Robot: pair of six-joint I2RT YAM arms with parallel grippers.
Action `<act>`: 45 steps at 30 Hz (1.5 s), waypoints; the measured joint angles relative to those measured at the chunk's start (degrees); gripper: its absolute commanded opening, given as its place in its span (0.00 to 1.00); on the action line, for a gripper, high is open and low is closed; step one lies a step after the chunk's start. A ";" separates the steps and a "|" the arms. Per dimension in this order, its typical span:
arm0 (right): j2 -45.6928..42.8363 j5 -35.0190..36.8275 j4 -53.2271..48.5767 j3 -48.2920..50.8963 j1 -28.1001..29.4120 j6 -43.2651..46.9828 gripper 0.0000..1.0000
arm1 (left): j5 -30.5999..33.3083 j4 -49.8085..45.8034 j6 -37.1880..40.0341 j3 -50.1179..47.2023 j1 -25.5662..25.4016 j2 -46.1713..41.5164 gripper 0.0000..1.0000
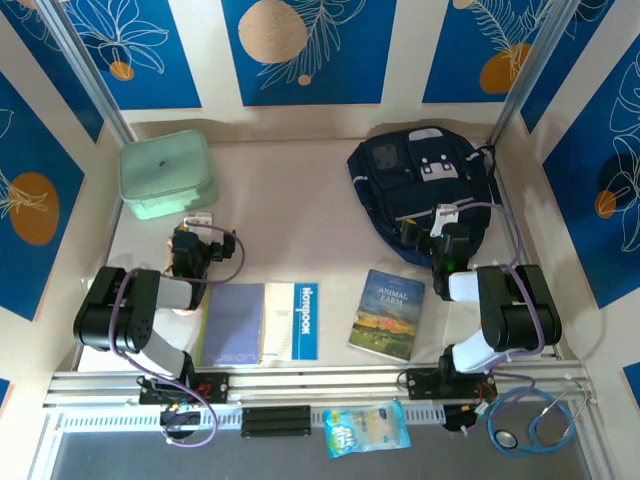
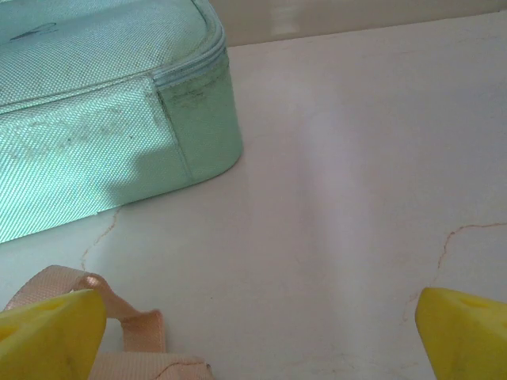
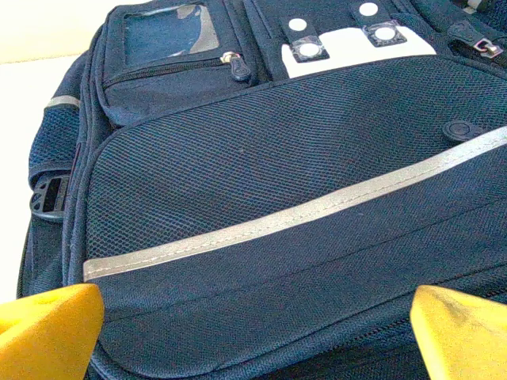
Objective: Pack the student bag
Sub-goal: Move the student bag to the top-center of the table.
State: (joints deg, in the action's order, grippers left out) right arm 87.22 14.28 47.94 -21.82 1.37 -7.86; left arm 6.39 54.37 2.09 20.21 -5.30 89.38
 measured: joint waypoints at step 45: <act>-10.93 -0.70 -17.70 -7.06 1.11 -0.04 0.99 | 0.42 -2.45 -0.11 -1.29 0.20 -5.75 1.00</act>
State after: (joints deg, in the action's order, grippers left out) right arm 76.29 13.58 30.24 -28.88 2.48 -7.90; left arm 6.81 51.92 1.98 18.92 -5.10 83.64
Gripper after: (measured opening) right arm 0.992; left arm 0.996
